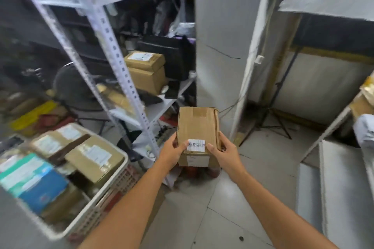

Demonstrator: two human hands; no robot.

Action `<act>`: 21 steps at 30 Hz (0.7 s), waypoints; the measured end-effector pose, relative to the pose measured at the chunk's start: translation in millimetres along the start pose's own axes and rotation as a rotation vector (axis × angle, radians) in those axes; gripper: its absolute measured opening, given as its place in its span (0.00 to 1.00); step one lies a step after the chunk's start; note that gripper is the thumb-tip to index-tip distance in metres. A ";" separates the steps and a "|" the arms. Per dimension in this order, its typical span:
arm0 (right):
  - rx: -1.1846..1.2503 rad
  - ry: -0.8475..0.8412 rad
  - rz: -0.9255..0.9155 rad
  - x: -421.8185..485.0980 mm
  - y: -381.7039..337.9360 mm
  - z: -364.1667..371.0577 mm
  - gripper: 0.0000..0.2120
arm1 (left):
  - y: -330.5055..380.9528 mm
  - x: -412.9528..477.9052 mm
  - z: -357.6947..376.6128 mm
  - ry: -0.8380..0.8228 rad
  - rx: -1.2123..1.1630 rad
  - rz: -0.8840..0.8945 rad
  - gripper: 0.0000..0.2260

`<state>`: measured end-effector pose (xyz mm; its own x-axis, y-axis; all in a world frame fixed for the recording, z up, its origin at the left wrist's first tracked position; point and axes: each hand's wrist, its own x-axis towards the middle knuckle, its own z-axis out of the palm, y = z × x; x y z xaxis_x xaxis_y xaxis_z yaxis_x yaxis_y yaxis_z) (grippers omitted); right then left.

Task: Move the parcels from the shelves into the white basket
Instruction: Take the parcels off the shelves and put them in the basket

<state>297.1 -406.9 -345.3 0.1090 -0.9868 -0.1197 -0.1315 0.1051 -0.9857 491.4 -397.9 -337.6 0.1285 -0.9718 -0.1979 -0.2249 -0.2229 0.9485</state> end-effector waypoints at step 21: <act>-0.115 -0.662 -0.117 13.3 -34.7 315.7 0.30 | -98.5 -104.0 -274.6 0.617 -0.159 -0.191 0.26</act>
<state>614.2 -384.7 -350.1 0.7038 -0.7039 -0.0960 -0.1816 -0.0477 -0.9822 765.4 -253.7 -342.5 0.6916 -0.6837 -0.2330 -0.0043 -0.3264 0.9452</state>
